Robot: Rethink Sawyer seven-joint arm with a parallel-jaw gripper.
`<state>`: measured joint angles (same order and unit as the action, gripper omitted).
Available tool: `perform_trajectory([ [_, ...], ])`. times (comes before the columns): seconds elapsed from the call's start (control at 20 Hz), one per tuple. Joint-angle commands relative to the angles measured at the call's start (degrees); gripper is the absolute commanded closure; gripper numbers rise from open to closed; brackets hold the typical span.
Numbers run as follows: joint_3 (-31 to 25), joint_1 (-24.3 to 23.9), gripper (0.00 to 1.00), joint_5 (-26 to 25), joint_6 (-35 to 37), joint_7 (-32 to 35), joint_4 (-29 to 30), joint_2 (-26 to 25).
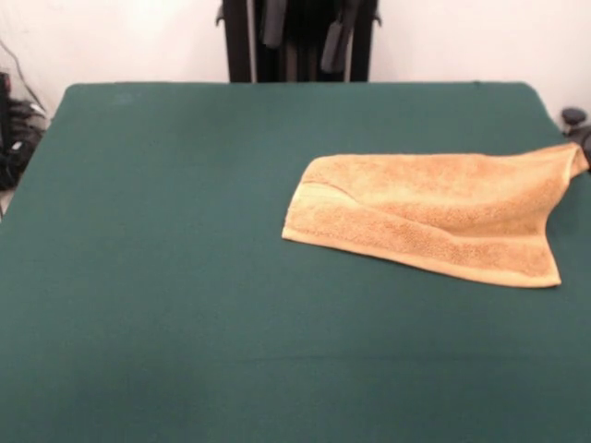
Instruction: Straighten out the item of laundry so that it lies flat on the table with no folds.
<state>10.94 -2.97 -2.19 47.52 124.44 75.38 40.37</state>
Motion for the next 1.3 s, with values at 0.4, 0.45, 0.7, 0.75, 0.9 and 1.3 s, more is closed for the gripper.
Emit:
perform_trajectory([
  [0.4,-14.11,-4.63,0.00,-11.65,-12.50,-12.47,15.98,-4.28],
  [0.45,-14.36,-4.87,0.00,-12.61,-13.55,-11.88,16.27,-4.52],
  [0.7,-15.81,-6.22,0.00,-16.52,-18.13,-9.87,17.62,-5.16],
  [0.75,-16.27,-6.64,0.00,-17.09,-18.74,-9.66,17.85,-5.18],
  [0.9,-17.29,-7.50,0.00,-18.84,-21.06,-8.38,18.69,-5.19],
  [1.3,-19.80,-10.37,0.00,-23.05,-21.82,-9.52,20.85,-5.26],
])
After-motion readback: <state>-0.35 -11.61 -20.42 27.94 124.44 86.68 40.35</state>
